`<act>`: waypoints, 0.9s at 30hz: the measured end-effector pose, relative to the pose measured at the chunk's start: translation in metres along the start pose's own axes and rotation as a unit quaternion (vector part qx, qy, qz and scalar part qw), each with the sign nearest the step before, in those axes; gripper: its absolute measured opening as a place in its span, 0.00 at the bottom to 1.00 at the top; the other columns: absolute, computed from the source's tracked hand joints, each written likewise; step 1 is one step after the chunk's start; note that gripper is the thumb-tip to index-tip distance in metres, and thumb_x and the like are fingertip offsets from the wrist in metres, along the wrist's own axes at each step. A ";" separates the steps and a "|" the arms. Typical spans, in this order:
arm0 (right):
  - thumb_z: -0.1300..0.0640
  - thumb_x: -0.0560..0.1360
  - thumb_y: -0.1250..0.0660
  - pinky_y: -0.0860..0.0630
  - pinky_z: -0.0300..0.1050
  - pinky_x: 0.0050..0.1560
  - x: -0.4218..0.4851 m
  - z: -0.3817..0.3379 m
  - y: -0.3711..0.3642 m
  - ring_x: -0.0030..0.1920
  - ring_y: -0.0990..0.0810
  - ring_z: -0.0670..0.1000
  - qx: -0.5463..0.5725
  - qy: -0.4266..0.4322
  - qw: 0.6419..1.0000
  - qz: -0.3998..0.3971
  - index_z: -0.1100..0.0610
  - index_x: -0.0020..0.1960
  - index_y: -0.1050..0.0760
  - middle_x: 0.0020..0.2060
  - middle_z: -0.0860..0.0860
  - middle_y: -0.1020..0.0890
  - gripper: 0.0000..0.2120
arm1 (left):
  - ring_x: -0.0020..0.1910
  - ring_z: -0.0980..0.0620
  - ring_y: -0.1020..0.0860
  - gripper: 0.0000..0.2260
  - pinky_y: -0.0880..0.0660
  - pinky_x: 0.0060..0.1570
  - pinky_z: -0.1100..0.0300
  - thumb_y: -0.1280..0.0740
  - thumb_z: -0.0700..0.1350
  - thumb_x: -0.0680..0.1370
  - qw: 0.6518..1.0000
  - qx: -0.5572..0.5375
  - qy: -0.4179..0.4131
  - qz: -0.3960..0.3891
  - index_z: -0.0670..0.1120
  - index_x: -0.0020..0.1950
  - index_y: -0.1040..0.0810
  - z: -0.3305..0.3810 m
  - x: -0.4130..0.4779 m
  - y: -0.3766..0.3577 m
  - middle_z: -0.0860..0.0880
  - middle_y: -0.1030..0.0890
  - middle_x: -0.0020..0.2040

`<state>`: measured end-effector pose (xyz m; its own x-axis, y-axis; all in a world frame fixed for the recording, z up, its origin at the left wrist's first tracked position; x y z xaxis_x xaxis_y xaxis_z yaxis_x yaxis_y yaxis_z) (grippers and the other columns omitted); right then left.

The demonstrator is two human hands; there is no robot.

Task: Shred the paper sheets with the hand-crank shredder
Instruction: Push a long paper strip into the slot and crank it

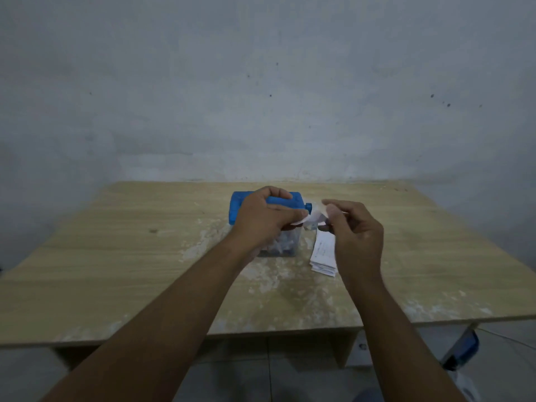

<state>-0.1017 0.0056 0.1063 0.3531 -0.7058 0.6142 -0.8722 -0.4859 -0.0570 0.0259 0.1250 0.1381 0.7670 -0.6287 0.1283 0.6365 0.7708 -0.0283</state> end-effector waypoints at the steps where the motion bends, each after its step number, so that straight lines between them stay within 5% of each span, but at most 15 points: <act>1: 0.60 0.82 0.31 0.18 0.49 0.40 0.003 -0.004 -0.002 0.42 0.17 0.50 0.029 -0.039 0.999 0.012 0.55 0.53 0.14 0.47 0.51 0.14 0.07 | 0.45 0.45 0.12 0.18 0.13 0.49 0.48 0.17 0.37 0.71 1.000 0.000 -0.008 0.001 0.41 0.56 0.19 0.005 0.000 0.003 0.43 0.12 0.46; 5: 0.47 0.81 0.30 0.20 0.48 0.35 0.017 -0.021 -0.010 0.33 0.22 0.50 -0.029 -0.157 0.987 -0.027 0.48 0.55 0.15 0.38 0.51 0.18 0.08 | 0.43 0.50 0.12 0.16 0.16 0.43 0.58 0.19 0.39 0.74 0.995 0.047 -0.086 -0.020 0.44 0.57 0.21 0.028 -0.002 0.014 0.46 0.11 0.41; 9: 0.48 0.79 0.27 0.16 0.49 0.38 0.030 -0.036 -0.025 0.39 0.13 0.57 0.034 -0.274 0.955 -0.105 0.48 0.63 0.20 0.46 0.54 0.15 0.14 | 0.46 0.54 0.12 0.12 0.15 0.49 0.55 0.20 0.43 0.76 0.972 0.167 -0.150 -0.066 0.48 0.55 0.20 0.049 0.003 0.028 0.51 0.11 0.43; 13: 0.62 0.77 0.24 0.13 0.53 0.46 0.049 -0.039 -0.040 0.48 0.11 0.53 0.051 -0.229 0.961 -0.143 0.49 0.65 0.24 0.52 0.54 0.13 0.20 | 0.43 0.49 0.13 0.06 0.14 0.49 0.47 0.22 0.41 0.77 0.964 0.199 -0.177 -0.026 0.48 0.50 0.17 0.052 0.021 0.040 0.51 0.12 0.43; 17: 0.68 0.76 0.25 0.13 0.49 0.47 0.069 -0.035 -0.058 0.50 0.12 0.53 0.018 -0.181 0.967 -0.180 0.53 0.59 0.18 0.53 0.53 0.14 0.16 | 0.46 0.56 0.15 0.05 0.16 0.51 0.59 0.25 0.40 0.80 0.959 0.229 -0.168 -0.007 0.50 0.51 0.12 0.045 0.043 0.057 0.55 0.12 0.47; 22: 0.71 0.72 0.23 0.14 0.46 0.52 0.095 -0.019 -0.085 0.54 0.15 0.46 -0.090 -0.097 0.961 -0.242 0.51 0.59 0.14 0.55 0.44 0.14 0.21 | 0.50 0.59 0.14 0.08 0.18 0.57 0.61 0.23 0.38 0.78 0.956 0.246 -0.158 0.004 0.50 0.54 0.11 0.031 0.067 0.079 0.55 0.12 0.49; 27: 0.73 0.71 0.23 0.14 0.48 0.53 0.110 0.000 -0.103 0.49 0.13 0.48 -0.103 -0.105 0.956 -0.252 0.53 0.55 0.13 0.52 0.48 0.13 0.19 | 0.47 0.62 0.15 0.09 0.20 0.52 0.70 0.22 0.37 0.76 0.949 0.271 -0.161 0.021 0.50 0.51 0.11 0.021 0.083 0.084 0.55 0.12 0.47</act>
<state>0.0267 -0.0223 0.1801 0.7880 -0.5064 0.3503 -0.6134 -0.6951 0.3750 0.1414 0.1398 0.1672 0.6706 -0.5996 0.4368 0.4040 0.7891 0.4628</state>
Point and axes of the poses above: each hand's wrist, its own x-axis towards the middle knuckle, its own y-axis out of the back of the hand, z = x × y, the point moved 1 cm from there along x, towards the middle knuckle
